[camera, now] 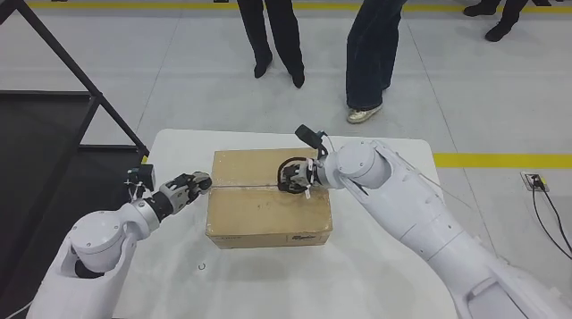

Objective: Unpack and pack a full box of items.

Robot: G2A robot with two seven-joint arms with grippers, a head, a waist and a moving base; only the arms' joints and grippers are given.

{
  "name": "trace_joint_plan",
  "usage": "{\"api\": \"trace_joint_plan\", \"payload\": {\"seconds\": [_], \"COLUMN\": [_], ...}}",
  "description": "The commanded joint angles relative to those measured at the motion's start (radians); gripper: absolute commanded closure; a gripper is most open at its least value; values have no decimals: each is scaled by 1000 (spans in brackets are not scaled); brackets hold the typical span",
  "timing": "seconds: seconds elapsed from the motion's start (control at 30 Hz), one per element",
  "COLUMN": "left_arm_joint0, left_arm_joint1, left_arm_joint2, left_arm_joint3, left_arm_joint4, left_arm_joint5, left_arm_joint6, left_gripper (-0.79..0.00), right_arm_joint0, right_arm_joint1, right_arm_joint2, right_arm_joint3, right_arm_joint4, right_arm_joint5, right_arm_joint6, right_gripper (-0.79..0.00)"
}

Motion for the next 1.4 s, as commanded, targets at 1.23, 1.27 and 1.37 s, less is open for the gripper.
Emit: {"api": "trace_joint_plan", "payload": {"seconds": [1.23,1.27,1.37], "left_arm_joint0": [109,109,109], "left_arm_joint1": [26,26,26], "left_arm_joint2": [-157,-157,-157], "left_arm_joint3": [44,44,44], "left_arm_joint4": [-102,-102,-102], "left_arm_joint5": [-24,-24,-24], "left_arm_joint6": [-46,-46,-46], "left_gripper": [-785,-785,-785], "right_arm_joint0": [147,150,158], "right_arm_joint1": [-337,-338,-337], "right_arm_joint2": [-123,-121,-113], "right_arm_joint3": [426,432,445], "right_arm_joint4": [56,53,41], "right_arm_joint5": [-224,-228,-235], "right_arm_joint6": [6,15,42], "right_gripper": [0,0,0]}}
